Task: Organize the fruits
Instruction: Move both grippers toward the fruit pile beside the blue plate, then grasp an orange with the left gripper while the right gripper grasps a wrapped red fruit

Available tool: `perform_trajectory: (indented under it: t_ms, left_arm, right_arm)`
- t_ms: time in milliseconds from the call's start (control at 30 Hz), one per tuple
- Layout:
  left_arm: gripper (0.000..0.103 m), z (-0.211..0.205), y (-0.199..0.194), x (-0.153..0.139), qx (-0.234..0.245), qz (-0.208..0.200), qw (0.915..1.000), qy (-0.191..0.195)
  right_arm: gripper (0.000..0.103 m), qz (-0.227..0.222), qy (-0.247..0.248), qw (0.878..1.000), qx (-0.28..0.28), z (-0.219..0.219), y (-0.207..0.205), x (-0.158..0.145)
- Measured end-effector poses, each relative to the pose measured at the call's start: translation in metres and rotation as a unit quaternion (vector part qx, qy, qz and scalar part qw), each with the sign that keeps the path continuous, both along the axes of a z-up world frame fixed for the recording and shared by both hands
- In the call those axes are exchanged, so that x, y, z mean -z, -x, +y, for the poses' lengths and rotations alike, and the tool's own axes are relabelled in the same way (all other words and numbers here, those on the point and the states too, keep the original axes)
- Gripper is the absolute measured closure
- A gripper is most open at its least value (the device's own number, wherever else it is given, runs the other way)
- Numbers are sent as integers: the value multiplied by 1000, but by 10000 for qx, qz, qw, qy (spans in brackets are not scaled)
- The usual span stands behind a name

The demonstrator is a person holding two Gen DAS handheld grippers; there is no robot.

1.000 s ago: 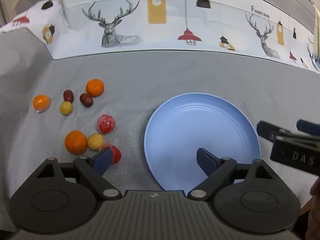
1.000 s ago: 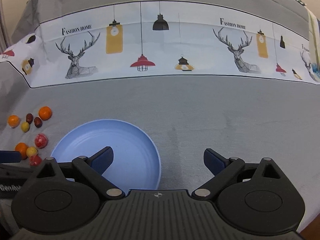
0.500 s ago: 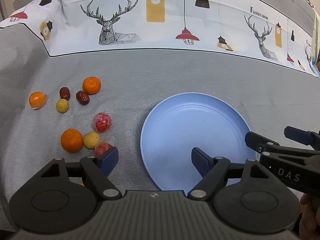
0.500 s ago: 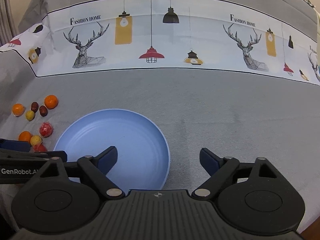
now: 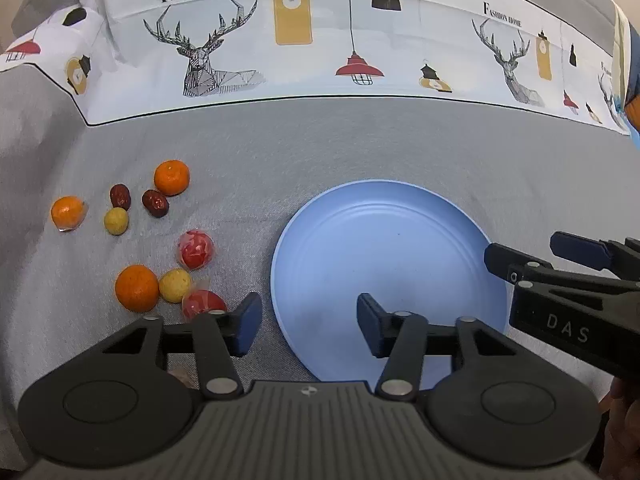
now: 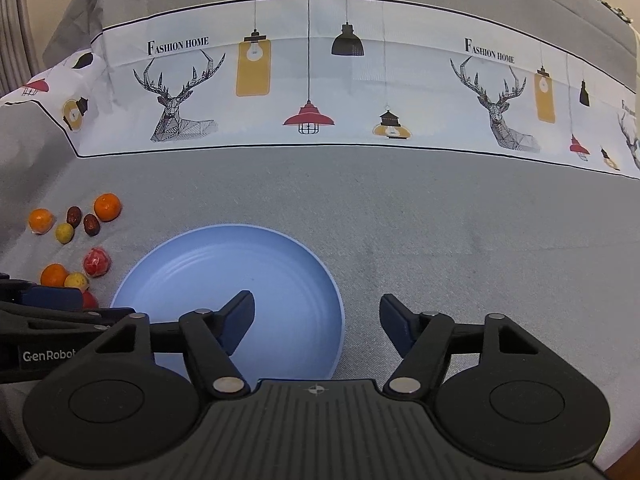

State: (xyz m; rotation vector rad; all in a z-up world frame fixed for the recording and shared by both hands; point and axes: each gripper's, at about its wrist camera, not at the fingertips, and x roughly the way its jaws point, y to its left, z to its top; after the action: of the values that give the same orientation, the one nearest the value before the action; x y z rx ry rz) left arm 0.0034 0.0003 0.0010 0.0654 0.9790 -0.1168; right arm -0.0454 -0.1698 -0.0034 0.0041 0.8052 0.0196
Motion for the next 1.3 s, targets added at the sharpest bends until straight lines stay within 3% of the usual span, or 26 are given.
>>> perform_trajectory:
  t_ms: [133, 400, 533, 667, 800, 967, 1033, 1100, 1133, 1200, 1300]
  left_arm:
    - [60, -2, 1, 0, 68, -20, 10000, -57]
    - [68, -6, 3, -1, 158, -88, 9997, -139]
    - [77, -7, 2, -2, 206, -99, 9996, -163]
    - [91, -6, 2, -7, 287, -198, 9992, -176]
    - [93, 10, -13, -25, 414, -302, 9985, -214]
    - [93, 48, -48, -44, 372, -612, 9931, -926]
    - [93, 72, -58, -34, 14, -412, 9941, -1000]
    - [92, 96, -69, -24, -424, 86, 9976, -541]
    - [91, 102, -72, -23, -514, 180, 9976, -435]
    - [90, 107, -77, -15, -749, 419, 9946, -583]
    - [90, 118, -84, -9, -931, 710, 9928, -255]
  right_arm:
    - [38, -13, -34, 10000, -33, 1, 0, 0]
    - [42, -86, -18, 10000, -45, 1, 1, -1]
    - [44, -99, -10, 9999, 12, 0, 1, -1]
    - [63, -100, -121, 9999, -31, 1, 1, -2]
    - [77, -226, -234, 9995, 11, 0, 0, -6]
    - [82, -376, -434, 9983, -132, 10, -1, -12]
    - [82, -468, -501, 9971, -341, 19, -1, -15]
    - [83, -548, -556, 9953, -574, 29, -1, -19]
    - [82, -582, -580, 9939, -735, 35, -1, -20]
    - [82, -598, -619, 9900, -1116, 51, -1, -21]
    - [82, -596, -532, 9830, -1655, 78, 2, -20]
